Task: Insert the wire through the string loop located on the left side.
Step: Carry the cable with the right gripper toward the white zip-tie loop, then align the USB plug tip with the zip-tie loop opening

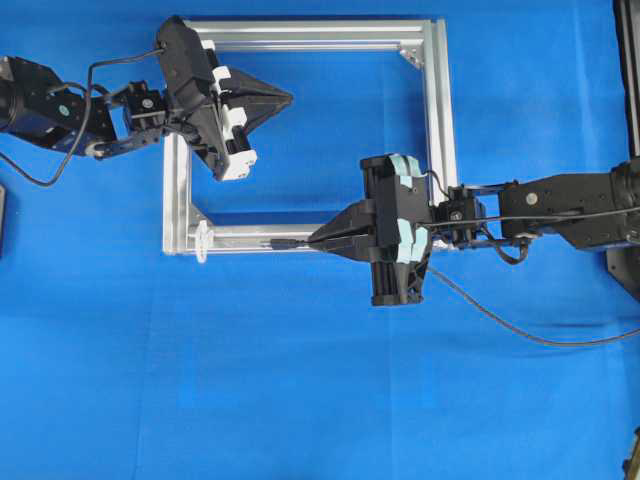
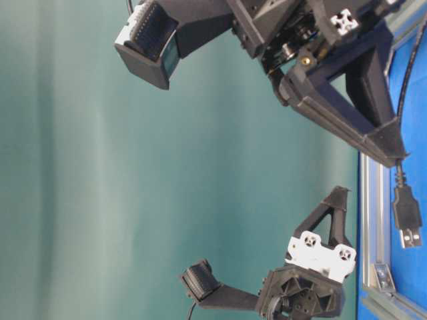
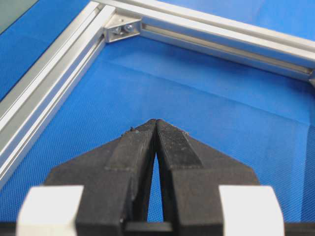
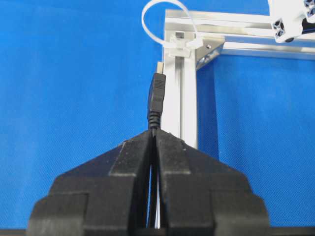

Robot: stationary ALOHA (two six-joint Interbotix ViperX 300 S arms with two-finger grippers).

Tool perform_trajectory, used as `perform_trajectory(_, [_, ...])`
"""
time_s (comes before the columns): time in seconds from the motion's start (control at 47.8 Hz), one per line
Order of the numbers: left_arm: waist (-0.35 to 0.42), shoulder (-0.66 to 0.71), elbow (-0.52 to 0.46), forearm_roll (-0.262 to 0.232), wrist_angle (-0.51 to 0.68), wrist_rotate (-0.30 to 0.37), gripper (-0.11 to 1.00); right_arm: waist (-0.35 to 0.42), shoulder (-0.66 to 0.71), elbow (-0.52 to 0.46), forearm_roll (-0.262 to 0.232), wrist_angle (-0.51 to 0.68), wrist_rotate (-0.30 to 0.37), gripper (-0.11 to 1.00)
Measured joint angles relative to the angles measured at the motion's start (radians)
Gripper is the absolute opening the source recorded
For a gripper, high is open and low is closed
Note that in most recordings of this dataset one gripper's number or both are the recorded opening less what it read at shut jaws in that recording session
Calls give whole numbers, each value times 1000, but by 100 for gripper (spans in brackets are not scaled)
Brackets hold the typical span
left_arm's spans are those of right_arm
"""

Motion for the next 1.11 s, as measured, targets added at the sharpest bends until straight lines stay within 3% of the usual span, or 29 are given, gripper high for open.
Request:
perform_trajectory(0.733, [0,-11,2,0,0,0,0,-29,225,-222,-2,0,-2,0])
perform_trajectory(1.11, [0,-11,5,0,0,0,0,-29,235,-238,-2,2,-2,0])
